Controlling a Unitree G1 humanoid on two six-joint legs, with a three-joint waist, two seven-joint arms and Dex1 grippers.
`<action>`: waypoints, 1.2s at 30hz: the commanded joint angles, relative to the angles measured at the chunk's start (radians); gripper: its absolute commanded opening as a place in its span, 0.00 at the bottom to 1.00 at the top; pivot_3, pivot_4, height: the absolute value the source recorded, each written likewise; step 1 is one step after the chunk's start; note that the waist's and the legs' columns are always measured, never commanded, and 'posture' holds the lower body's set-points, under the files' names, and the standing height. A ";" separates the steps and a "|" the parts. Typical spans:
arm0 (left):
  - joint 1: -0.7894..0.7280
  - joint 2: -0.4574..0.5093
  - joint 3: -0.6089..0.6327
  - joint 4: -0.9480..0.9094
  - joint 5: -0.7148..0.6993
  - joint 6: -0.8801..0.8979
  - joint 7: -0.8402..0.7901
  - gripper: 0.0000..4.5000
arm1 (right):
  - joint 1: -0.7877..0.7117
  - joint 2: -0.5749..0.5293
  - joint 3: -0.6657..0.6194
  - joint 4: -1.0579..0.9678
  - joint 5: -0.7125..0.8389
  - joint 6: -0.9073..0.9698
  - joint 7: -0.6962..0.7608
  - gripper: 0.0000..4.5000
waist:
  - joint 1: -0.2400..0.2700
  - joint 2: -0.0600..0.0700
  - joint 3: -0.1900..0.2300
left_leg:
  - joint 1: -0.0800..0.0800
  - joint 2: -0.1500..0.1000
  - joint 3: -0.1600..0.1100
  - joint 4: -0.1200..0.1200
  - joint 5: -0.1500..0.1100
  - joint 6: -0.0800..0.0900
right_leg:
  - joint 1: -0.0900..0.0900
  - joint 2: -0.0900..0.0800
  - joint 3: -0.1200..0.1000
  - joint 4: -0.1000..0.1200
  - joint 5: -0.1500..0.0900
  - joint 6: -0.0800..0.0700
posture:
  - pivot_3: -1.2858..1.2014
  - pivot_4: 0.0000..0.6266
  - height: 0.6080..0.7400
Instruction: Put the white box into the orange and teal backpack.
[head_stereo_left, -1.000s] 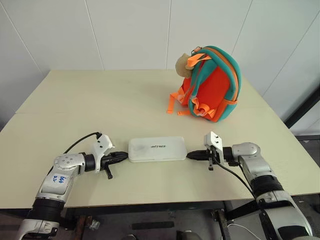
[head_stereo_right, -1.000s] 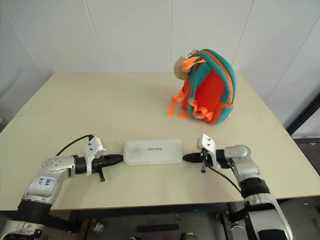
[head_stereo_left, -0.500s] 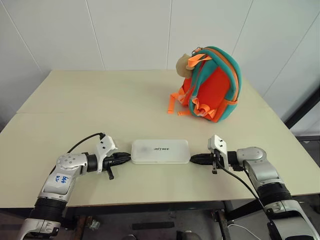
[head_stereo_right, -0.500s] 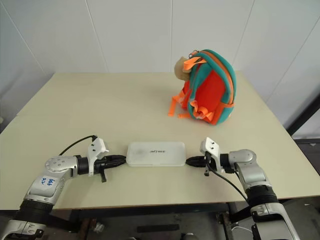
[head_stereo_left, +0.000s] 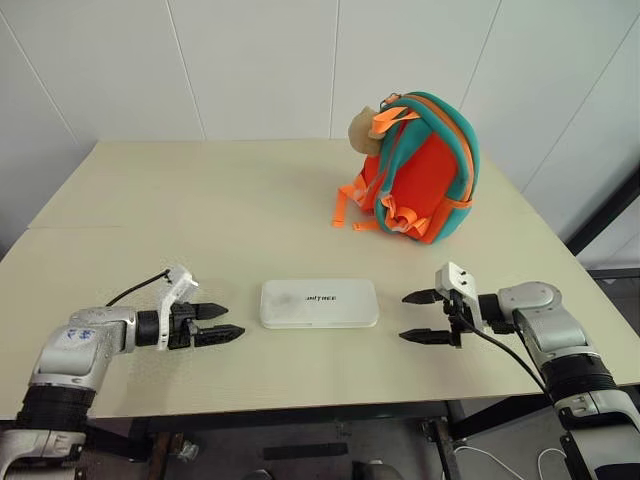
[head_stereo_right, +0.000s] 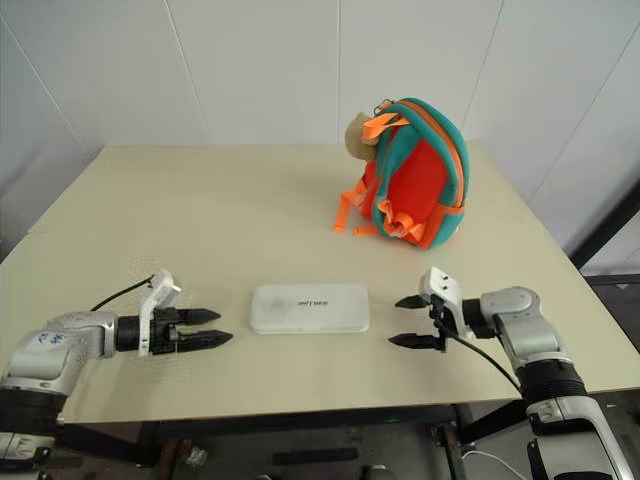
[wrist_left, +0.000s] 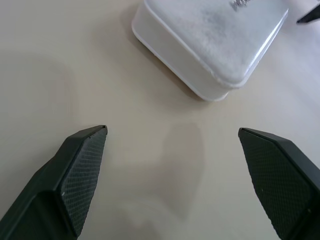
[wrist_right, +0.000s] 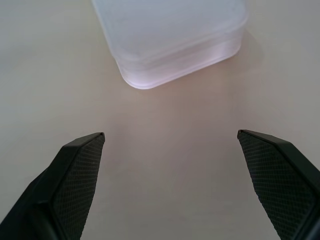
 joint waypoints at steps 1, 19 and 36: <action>-0.043 -0.012 0.036 0.024 -0.046 0.068 0.018 0.99 | -0.016 -0.014 0.003 -0.059 0.029 -0.002 0.034 1.00 | 0.000 0.000 0.000 | 0.000 0.000 0.000 0.000 0.000 0.000 | 0.000 0.000 0.000 0.000 0.000 0.000 | 0.52 0.24 1.00; -0.271 -0.151 -0.012 0.317 -0.106 0.547 0.079 0.99 | -0.045 0.055 0.048 -0.021 0.000 -0.030 -0.023 1.00 | 0.005 0.000 0.000 | 0.000 -0.001 -0.001 0.002 0.000 0.000 | 0.002 0.000 0.000 0.000 0.000 0.001 | 0.52 0.24 1.00; -0.329 -0.250 0.028 0.386 -0.145 0.708 0.156 0.99 | -0.084 0.144 0.070 0.074 -0.022 -0.144 -0.048 1.00 | 0.002 -0.001 0.000 | 0.001 -0.001 -0.001 0.002 0.000 -0.001 | 0.002 0.000 0.000 0.001 0.001 0.002 | 0.52 0.24 1.00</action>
